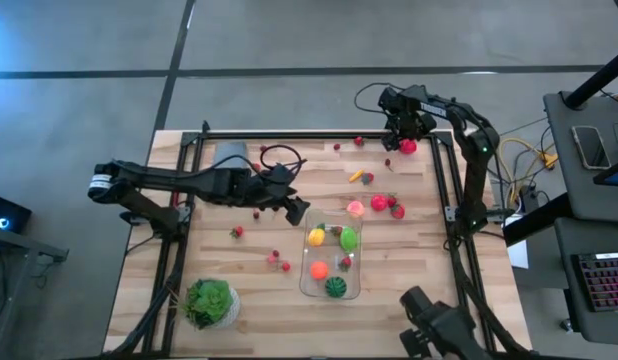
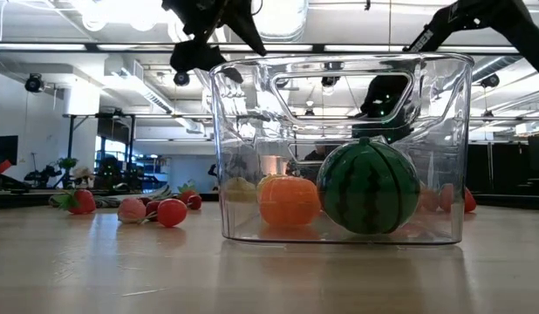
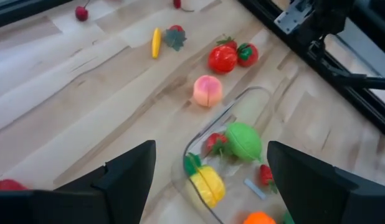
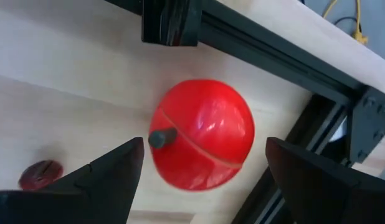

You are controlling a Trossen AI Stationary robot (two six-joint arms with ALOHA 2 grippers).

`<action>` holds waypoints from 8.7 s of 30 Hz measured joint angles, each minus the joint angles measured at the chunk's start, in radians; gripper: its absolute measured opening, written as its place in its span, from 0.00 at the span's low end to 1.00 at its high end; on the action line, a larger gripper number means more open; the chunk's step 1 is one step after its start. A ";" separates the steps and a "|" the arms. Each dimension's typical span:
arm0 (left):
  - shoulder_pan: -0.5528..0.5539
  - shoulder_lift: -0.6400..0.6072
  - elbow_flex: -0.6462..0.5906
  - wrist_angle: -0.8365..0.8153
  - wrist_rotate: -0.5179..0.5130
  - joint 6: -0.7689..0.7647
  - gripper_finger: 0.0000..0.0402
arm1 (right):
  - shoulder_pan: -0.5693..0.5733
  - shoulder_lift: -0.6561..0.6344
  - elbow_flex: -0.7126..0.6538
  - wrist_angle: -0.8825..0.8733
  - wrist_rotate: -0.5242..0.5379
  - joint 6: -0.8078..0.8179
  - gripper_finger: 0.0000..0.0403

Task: Pick and placing Produce into tupperware
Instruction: Put the top tomato into the transparent bin, then put the strawberry into the transparent bin

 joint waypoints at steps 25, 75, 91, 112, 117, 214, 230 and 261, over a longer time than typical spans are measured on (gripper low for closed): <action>0.011 0.000 -0.013 -0.051 -0.002 -0.021 0.73 | -0.010 -0.002 0.000 -0.068 -0.067 -0.023 0.65; -0.293 -0.176 -0.064 -0.386 -0.220 -0.391 0.73 | 0.951 -0.438 0.005 -0.163 -0.087 0.680 0.87; -0.313 -0.090 -0.064 -0.359 -0.217 -0.393 0.73 | 0.614 -0.446 -0.385 -0.179 -0.292 0.430 0.83; -0.310 -0.090 -0.064 -0.359 -0.221 -0.389 0.73 | 0.625 -0.450 -0.628 0.153 -0.329 0.325 0.81; -0.310 -0.091 -0.063 -0.358 -0.243 -0.389 0.73 | 0.625 -0.450 -0.639 0.174 -0.331 0.313 0.81; 0.746 0.476 0.046 -0.417 0.235 0.327 0.45 | 0.623 -0.522 -0.166 0.001 -0.189 0.223 0.81; 0.729 0.463 0.043 -0.447 0.239 0.318 0.27 | 0.623 -0.522 -0.166 -0.002 -0.190 0.224 0.81; 0.042 0.221 0.044 0.171 0.452 0.288 0.27 | 0.624 -0.522 -0.166 0.001 -0.196 0.365 0.81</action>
